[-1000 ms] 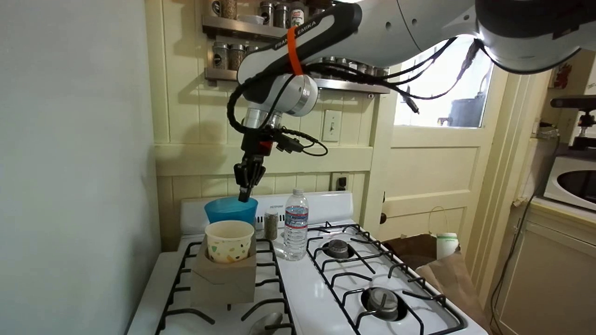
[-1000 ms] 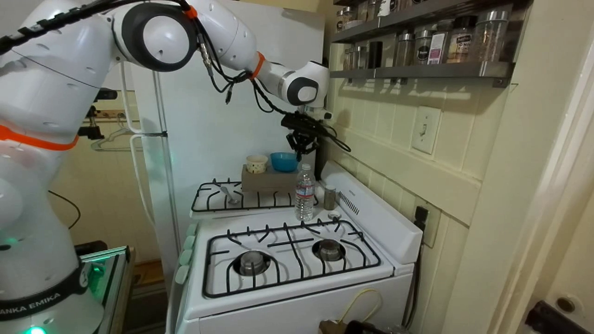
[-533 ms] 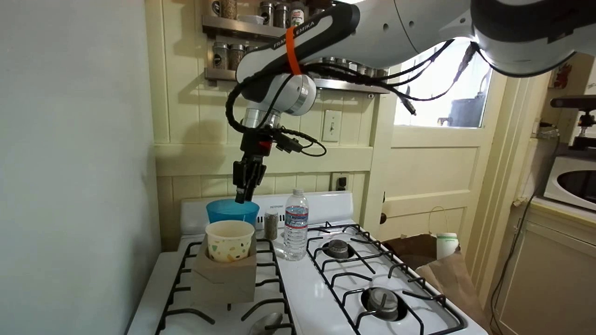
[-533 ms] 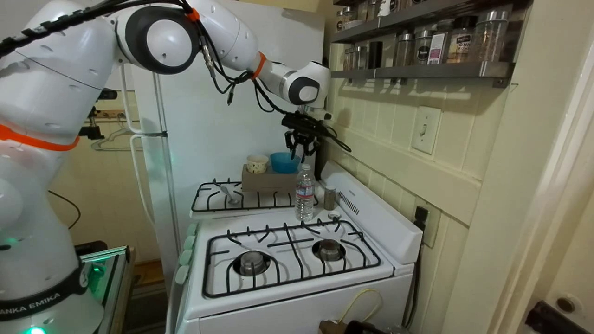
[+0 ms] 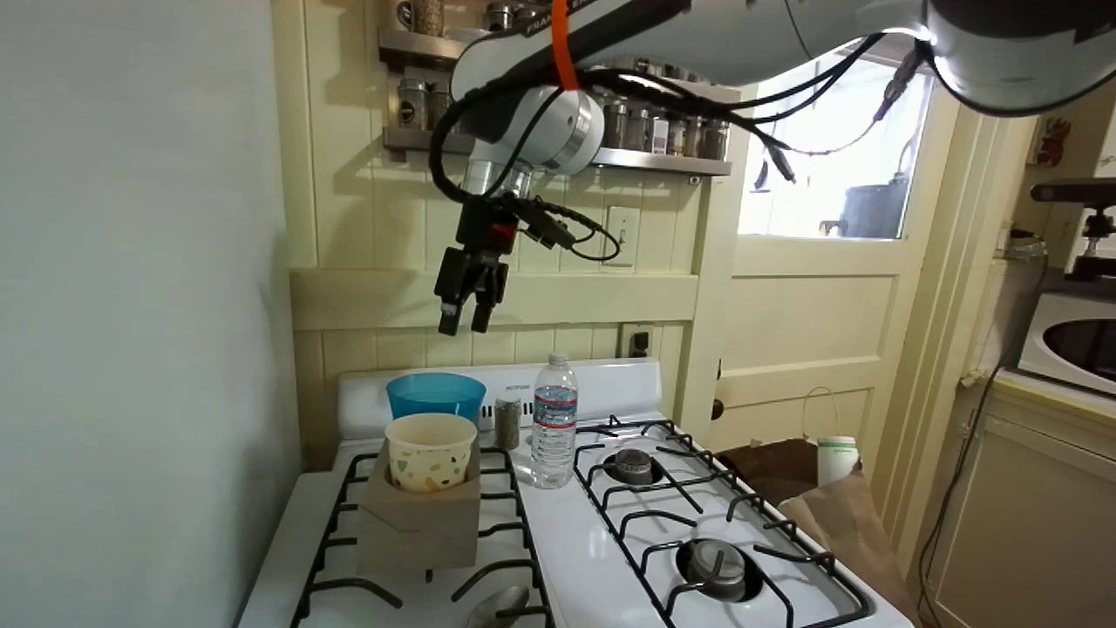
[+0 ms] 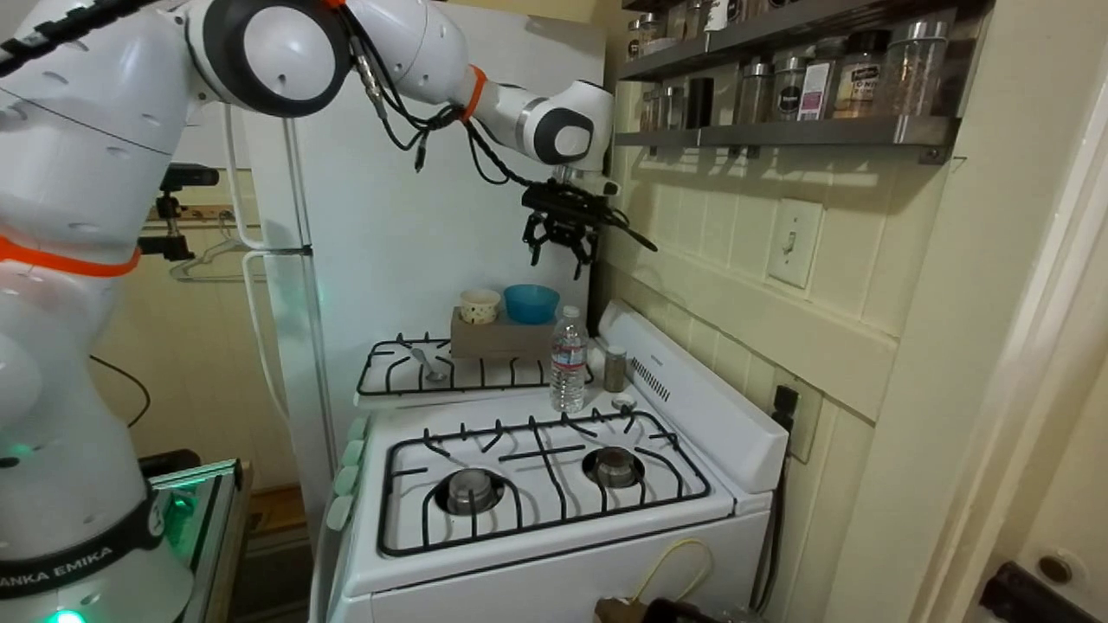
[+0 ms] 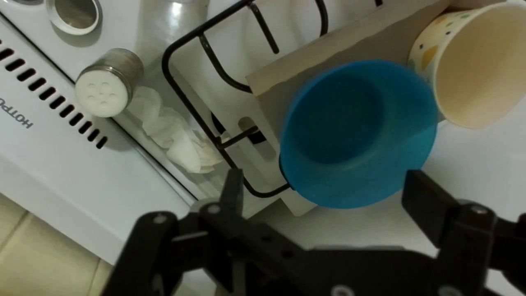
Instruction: Take the blue bowl and put it next to the paper cup
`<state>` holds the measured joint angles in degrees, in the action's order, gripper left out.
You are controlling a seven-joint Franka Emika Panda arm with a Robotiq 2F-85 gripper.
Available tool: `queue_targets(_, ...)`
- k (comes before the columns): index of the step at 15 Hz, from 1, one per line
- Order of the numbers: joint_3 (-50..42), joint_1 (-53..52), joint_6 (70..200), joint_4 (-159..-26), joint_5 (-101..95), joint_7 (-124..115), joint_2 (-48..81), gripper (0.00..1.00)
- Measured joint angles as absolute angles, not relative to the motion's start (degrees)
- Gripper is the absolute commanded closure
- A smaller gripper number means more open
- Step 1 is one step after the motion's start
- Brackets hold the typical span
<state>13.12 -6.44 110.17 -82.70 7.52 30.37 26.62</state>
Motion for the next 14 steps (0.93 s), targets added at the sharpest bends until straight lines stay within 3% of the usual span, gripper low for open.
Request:
queue_targets(5,11.37,-6.51,110.29,-88.17,7.52,18.52,20.02,0.00)
queue_targets(14,9.79,-8.06,111.40,-112.03,7.54,-9.77,-2.59,0.00)
